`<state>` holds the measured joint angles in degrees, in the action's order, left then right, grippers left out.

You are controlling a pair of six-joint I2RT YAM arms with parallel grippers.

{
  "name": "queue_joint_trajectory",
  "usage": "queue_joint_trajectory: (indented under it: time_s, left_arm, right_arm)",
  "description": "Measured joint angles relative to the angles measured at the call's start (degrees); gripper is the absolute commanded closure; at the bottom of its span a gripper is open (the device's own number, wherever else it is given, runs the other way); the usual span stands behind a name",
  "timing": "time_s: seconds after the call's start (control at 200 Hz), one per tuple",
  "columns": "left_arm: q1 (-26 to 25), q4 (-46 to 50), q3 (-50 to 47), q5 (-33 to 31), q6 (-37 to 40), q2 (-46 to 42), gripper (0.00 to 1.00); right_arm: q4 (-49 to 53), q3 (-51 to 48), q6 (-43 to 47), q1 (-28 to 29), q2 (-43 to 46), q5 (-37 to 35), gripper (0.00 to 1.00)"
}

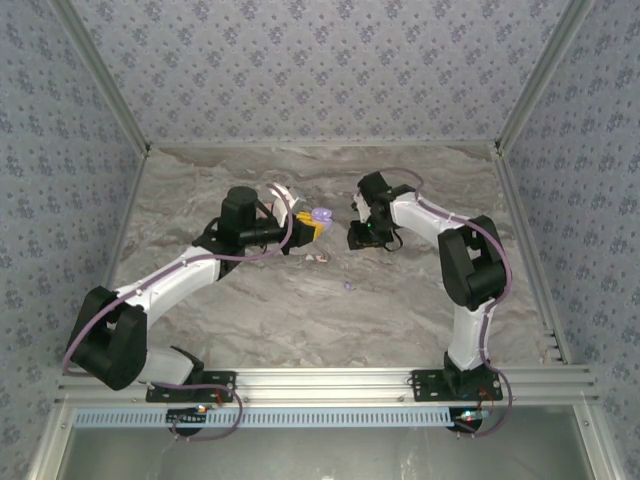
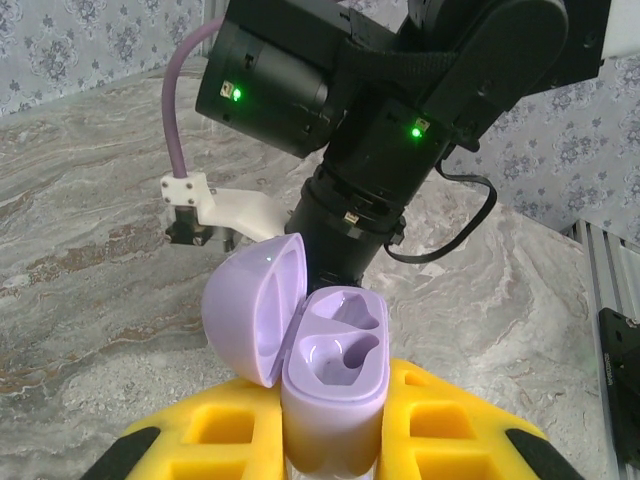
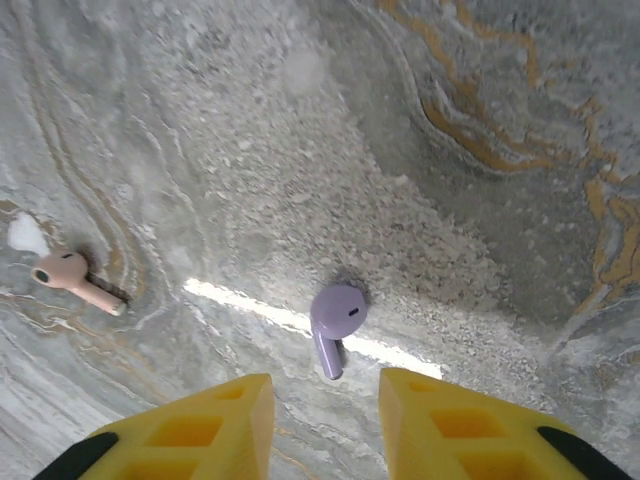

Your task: Insert the wireless bluetooth earbuds into the charging case

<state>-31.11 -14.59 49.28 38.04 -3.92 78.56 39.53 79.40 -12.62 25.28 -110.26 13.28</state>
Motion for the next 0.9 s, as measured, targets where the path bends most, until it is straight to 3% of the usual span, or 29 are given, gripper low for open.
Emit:
queue_joint_trajectory:
  time_s: [0.39,0.899]
  left_arm:
    - [0.0,0.0,0.0,0.0,0.0,-0.4,0.88]
    - [0.0,0.1,0.0,0.0,0.0,-0.5,0.88]
  right_arm:
    - [3.8,4.9,-0.5,0.2,-5.4,0.0,0.57]
    - [6.9,9.0,-0.7,1.5,-9.0,-1.1,0.61]
